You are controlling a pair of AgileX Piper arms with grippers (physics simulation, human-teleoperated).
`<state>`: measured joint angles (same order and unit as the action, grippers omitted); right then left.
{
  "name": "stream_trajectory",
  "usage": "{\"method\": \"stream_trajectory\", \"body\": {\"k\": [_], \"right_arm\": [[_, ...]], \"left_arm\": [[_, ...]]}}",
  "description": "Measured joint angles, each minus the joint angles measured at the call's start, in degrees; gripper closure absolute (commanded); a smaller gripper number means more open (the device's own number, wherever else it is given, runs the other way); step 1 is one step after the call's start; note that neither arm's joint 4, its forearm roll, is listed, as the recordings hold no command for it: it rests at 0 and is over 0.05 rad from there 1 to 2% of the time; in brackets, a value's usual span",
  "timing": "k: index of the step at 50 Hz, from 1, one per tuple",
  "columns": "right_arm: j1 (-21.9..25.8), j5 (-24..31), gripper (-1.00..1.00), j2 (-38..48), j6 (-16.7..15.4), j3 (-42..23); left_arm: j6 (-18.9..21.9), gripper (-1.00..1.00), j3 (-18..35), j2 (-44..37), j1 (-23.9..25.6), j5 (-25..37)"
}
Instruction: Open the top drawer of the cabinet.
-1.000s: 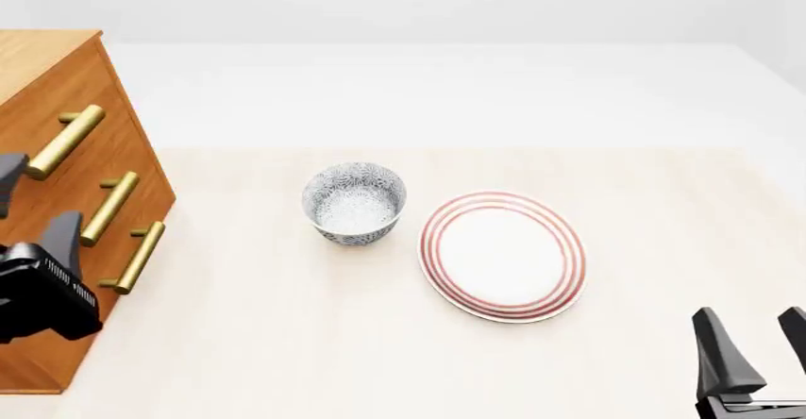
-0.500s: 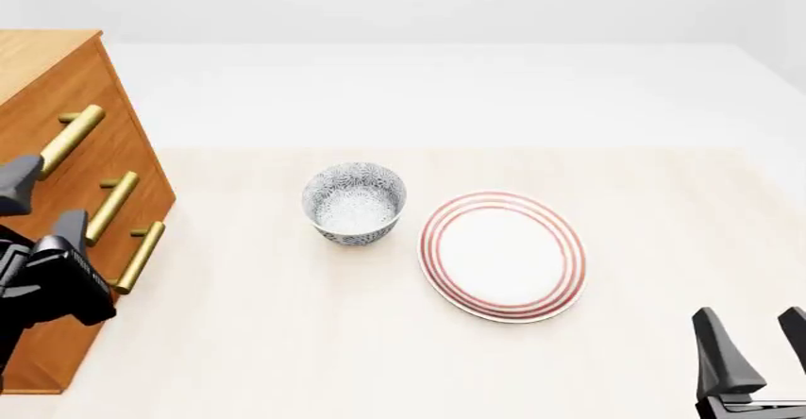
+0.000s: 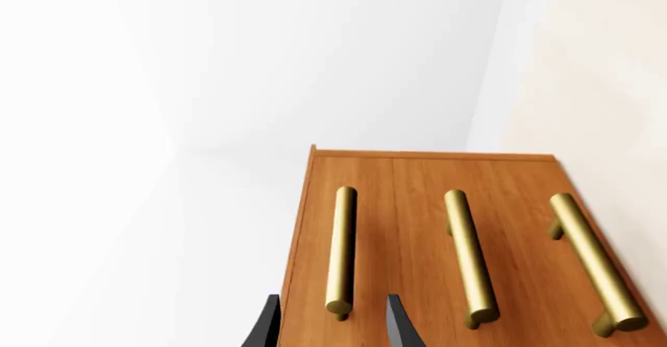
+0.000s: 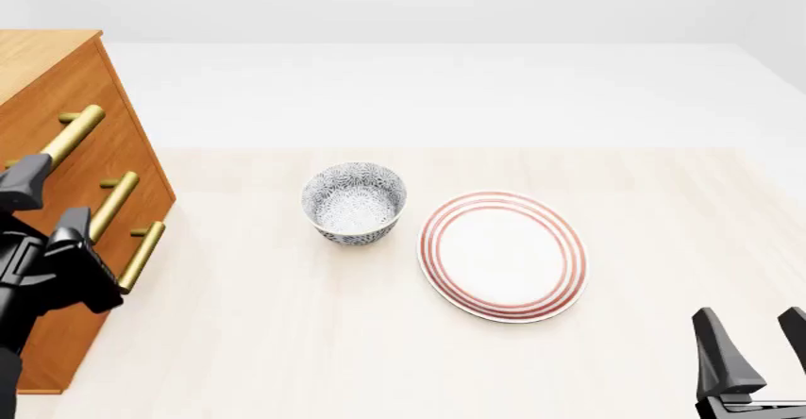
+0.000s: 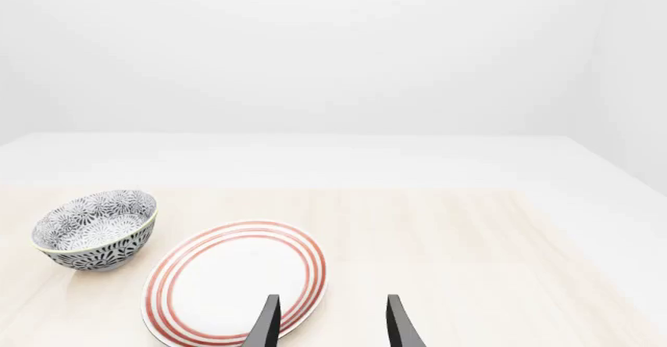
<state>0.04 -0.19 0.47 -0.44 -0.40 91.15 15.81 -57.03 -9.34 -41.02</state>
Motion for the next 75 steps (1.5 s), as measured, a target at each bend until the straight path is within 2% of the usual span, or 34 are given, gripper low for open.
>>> {"method": "stream_trajectory", "body": {"k": [29,56,75], "right_arm": [[0.0,0.0,-1.0,0.0,0.0,0.0],[0.0,0.0,-1.0,0.0,0.0,0.0],[0.0,0.0,-1.0,0.0,0.0,0.0]], "left_arm": [[-0.77,-1.0,1.12,-7.07,-3.04,-5.96],[-1.92,-1.0,1.86,-10.87,-6.18,-8.83],[-2.24,-1.0,4.21,-14.61,-7.27,-9.79]]}}
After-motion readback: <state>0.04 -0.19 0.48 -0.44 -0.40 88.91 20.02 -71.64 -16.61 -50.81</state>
